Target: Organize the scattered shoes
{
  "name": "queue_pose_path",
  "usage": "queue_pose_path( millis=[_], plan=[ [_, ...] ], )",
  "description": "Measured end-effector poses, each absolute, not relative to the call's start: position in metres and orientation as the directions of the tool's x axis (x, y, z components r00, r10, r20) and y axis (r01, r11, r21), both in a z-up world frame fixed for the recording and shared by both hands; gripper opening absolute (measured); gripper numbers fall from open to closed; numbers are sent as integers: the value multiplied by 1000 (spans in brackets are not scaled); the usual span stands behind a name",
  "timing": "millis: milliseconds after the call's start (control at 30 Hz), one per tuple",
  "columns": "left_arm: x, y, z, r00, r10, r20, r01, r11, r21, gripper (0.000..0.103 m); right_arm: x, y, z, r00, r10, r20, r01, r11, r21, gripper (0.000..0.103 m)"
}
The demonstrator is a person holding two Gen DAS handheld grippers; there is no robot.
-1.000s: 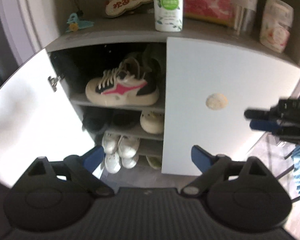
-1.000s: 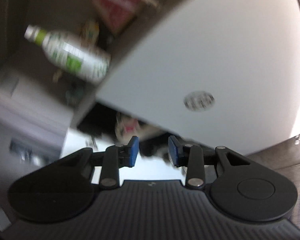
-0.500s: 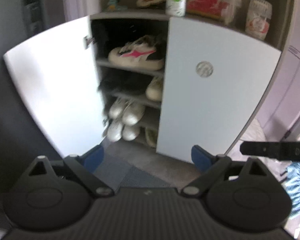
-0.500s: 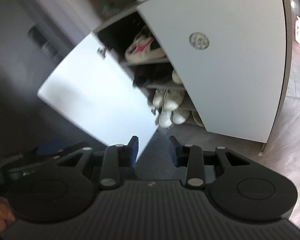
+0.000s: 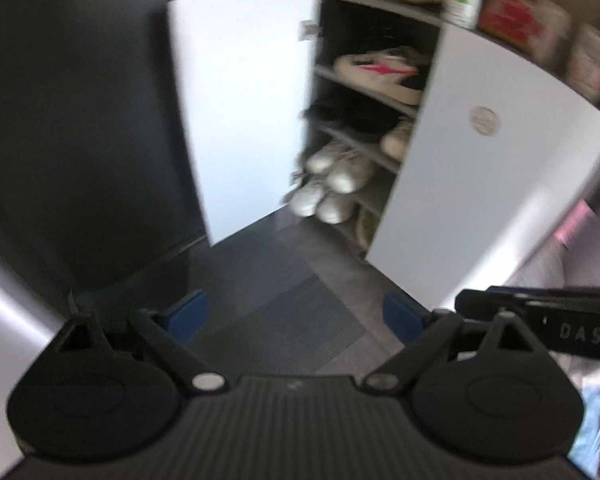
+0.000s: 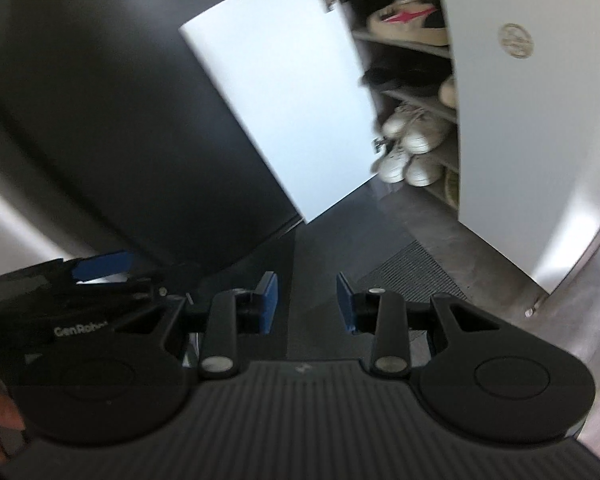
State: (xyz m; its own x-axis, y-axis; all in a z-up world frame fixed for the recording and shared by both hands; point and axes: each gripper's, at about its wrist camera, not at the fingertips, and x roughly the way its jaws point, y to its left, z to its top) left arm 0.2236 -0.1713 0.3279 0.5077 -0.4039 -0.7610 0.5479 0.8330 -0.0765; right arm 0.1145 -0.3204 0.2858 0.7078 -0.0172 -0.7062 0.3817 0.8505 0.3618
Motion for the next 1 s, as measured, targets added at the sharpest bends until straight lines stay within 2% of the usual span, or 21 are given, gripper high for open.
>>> queue_pose_path(
  millis=[233, 333, 500, 600, 767, 1000],
  plan=[
    [147, -170, 321, 642, -188, -743, 212, 975, -63, 95, 84, -335, 278, 714, 128, -688, 161, 927, 340, 37],
    [117, -169, 317, 680, -151, -717, 184, 982, -32, 95, 65, -340, 272, 716, 178, -675, 67, 945, 320, 37],
    [90, -162, 285, 709, -126, -693, 189, 982, 15, 95, 42, -343, 241, 735, 175, -656, 37, 955, 295, 37],
    [80, -143, 245, 704, -133, -698, 184, 983, -2, 95, 27, -340, 209, 749, 127, -651, 86, 955, 285, 37],
    [71, -104, 150, 733, -183, -655, 222, 975, -24, 96, 12, -316, 143, 780, 65, -622, 128, 957, 261, 38],
    [78, -56, 27, 748, -221, -625, 188, 975, -120, 95, 13, -262, 7, 821, 51, -569, 143, 946, 291, 38]
  ],
)
